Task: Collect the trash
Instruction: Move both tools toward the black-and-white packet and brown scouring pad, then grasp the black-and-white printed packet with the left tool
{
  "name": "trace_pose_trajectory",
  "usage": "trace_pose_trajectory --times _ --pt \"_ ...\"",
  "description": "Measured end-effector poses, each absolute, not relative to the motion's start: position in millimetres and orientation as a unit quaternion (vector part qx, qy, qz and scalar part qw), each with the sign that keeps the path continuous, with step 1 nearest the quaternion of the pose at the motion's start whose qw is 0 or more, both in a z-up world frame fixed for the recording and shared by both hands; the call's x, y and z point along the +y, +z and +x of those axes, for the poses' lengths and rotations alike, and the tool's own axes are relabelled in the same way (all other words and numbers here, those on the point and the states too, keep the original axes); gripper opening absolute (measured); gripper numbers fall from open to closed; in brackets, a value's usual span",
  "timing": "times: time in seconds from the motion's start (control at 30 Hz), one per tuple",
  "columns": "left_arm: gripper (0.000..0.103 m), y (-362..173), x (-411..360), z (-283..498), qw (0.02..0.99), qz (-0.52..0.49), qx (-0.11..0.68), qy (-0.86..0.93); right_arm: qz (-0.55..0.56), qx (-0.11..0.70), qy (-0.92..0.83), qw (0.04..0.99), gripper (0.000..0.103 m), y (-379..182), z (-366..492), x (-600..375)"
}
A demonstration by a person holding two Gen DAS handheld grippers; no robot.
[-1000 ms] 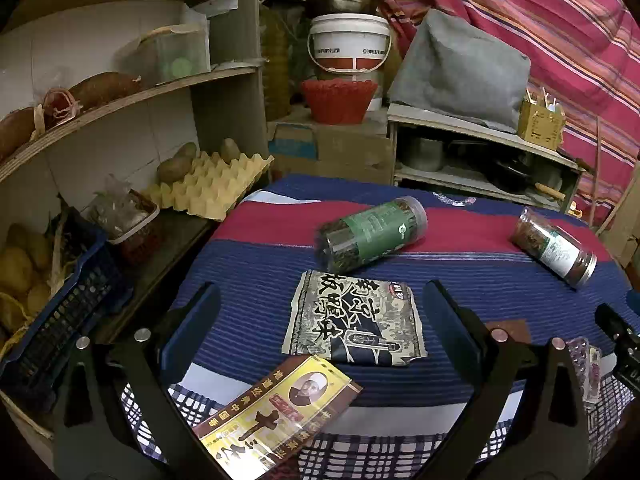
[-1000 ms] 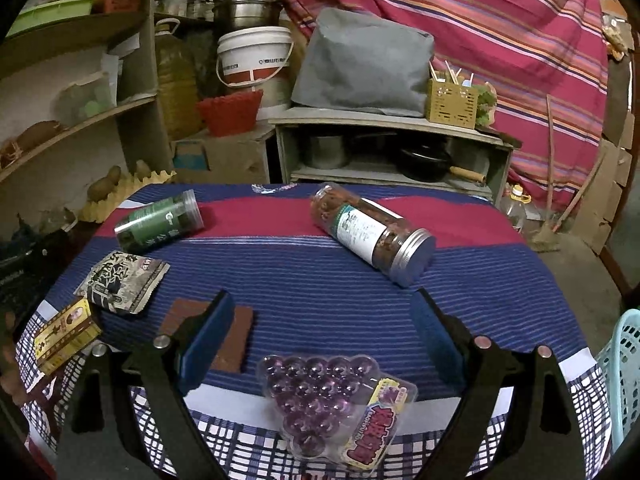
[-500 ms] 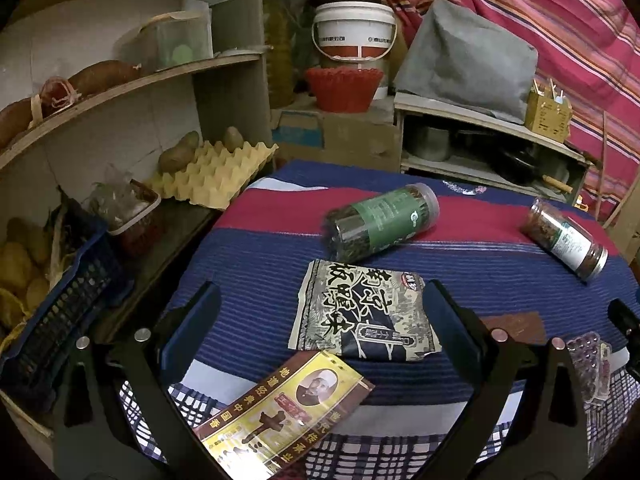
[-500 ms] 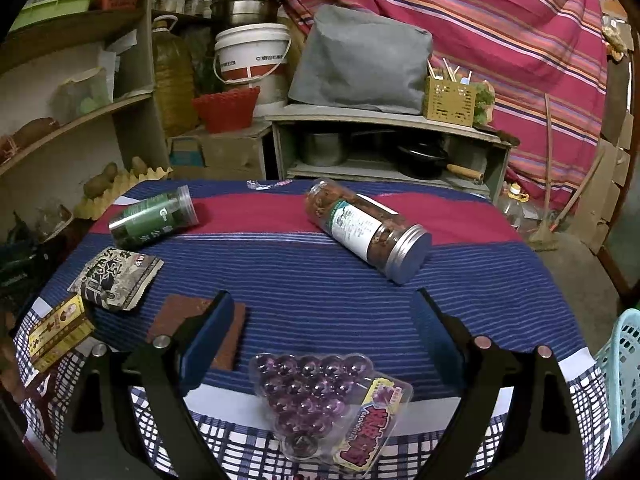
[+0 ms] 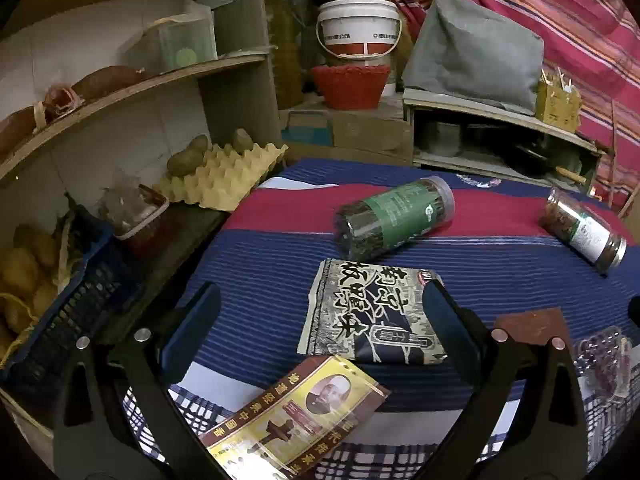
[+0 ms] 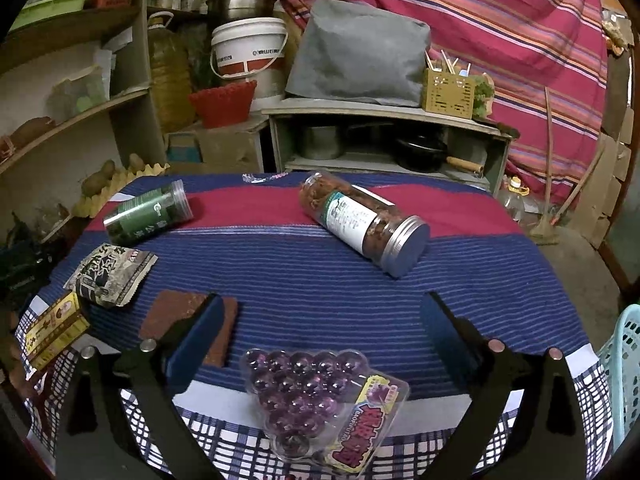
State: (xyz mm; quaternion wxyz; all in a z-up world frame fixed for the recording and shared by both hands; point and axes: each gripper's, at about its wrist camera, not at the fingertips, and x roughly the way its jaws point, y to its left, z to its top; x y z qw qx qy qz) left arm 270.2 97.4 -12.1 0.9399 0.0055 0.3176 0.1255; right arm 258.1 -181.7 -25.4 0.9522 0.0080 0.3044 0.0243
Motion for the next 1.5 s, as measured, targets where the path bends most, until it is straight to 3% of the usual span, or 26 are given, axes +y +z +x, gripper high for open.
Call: trace_pose_trajectory --times 0.27,0.6,0.83,0.87,0.97,1.07,1.23,1.5 --pt "0.097 -17.5 117.9 272.8 0.94 -0.036 0.318 0.123 -0.007 0.297 0.01 0.955 0.098 -25.4 259.5 -179.0" --pt "0.097 -48.6 113.7 301.9 0.914 -0.033 0.394 0.093 0.004 0.287 0.017 0.958 0.098 -28.7 261.0 -179.4" --pt "0.097 -73.7 114.4 318.4 0.893 -0.048 0.442 0.069 -0.012 0.356 0.027 0.934 0.099 -44.7 273.8 -168.3" --pt "0.094 -74.9 113.8 319.1 0.892 -0.048 0.444 0.069 -0.017 0.356 0.029 0.934 0.099 -45.0 273.1 -165.0" --pt "0.068 -73.8 111.4 318.8 0.893 -0.058 0.444 0.043 -0.023 0.34 0.027 0.94 0.099 -43.1 267.5 -159.0" --pt "0.052 -71.6 108.3 316.3 0.896 -0.058 0.44 0.031 -0.031 0.342 0.03 0.939 0.099 -44.0 266.3 -151.1" --pt "0.009 -61.8 113.4 311.0 0.903 -0.075 0.423 0.013 -0.026 0.344 0.039 0.938 0.098 -43.4 266.4 -135.3" --pt "0.006 -24.7 125.4 280.1 0.929 -0.065 0.363 0.028 -0.034 0.354 0.058 0.933 0.098 -48.1 271.5 -87.5"
